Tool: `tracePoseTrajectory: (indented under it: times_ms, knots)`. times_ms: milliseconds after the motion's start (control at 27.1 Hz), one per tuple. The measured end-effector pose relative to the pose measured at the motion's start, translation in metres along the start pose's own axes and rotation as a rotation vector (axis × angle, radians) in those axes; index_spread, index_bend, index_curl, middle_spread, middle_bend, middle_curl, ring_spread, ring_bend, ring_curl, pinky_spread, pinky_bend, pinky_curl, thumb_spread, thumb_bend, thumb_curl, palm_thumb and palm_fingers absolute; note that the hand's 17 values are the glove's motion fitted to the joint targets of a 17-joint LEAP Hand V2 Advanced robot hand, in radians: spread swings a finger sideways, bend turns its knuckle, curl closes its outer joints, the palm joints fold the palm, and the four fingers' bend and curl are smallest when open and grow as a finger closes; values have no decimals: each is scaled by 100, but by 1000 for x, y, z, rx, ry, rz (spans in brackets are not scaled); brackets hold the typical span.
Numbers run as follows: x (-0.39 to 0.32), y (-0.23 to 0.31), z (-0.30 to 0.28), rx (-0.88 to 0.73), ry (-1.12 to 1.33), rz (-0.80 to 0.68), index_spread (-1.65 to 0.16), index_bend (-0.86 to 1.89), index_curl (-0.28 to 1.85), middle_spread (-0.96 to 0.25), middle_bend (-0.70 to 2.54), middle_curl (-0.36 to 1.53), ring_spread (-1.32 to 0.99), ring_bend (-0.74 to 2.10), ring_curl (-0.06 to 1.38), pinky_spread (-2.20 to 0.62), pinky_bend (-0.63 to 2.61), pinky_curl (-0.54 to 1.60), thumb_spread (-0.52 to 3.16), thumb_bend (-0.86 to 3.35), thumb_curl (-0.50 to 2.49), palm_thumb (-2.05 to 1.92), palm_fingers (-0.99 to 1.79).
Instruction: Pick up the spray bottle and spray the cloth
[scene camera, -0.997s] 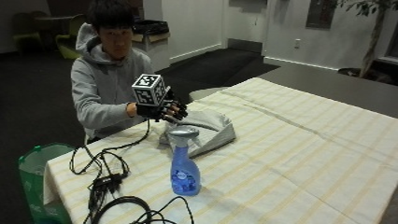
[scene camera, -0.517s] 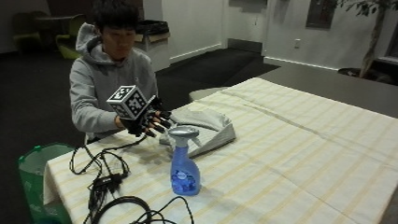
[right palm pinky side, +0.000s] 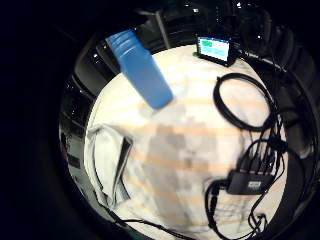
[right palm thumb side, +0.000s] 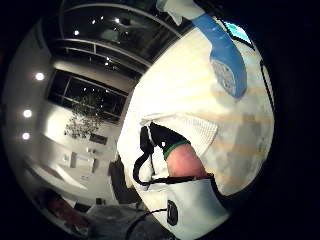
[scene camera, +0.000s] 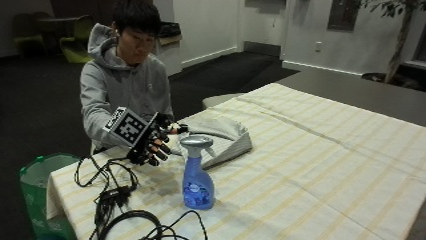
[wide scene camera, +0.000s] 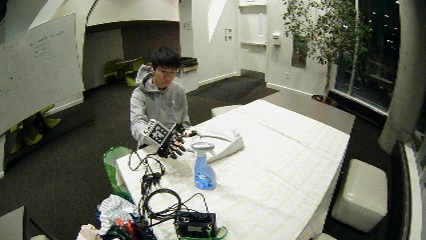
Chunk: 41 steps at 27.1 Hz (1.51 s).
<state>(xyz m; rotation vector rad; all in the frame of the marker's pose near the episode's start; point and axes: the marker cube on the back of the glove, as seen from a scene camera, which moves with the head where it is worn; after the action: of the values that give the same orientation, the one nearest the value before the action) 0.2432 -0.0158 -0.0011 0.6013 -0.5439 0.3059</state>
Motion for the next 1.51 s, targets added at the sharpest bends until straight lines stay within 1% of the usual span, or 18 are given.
tracePoseTrajectory:
  times_ms: [222,591,887,960,1071,1219,1256,1367,1441,1515]
  knots:
    - [14,-34,5,21,-53,56,-27,7,15,4,31,33,6,36,26,25,50,35,100,-2,32,50,8]
    - [26,-69,34,70,-343,207,-26,8,13,6,33,34,5,42,28,23,53,36,97,-2,34,56,4]
    - [23,-97,54,127,-483,173,-27,10,13,6,35,34,3,45,29,21,52,36,94,-2,35,59,5]
    - [23,-103,58,148,-523,176,-28,11,14,4,36,34,2,50,30,21,51,35,92,-2,36,61,15]
    - [23,-107,62,170,-542,175,-28,13,15,1,38,35,0,57,30,19,50,33,90,-2,37,64,39]
    - [23,-112,64,187,-493,156,-27,16,18,-2,42,36,-6,68,32,8,48,31,87,-1,38,69,88]
    - [23,-113,64,191,-481,152,-26,14,18,-3,42,36,-6,68,32,6,47,30,86,-1,38,70,93]
    - [20,-118,64,223,-472,154,-24,9,19,-5,56,41,-8,68,34,-1,43,31,85,0,39,75,111]
    - [18,-122,65,258,-499,178,-24,10,20,-6,61,43,-9,67,36,-5,42,33,84,0,40,78,116]
    - [18,-126,66,282,-537,213,-23,15,23,-7,64,45,-11,67,38,-10,43,35,82,2,41,85,128]
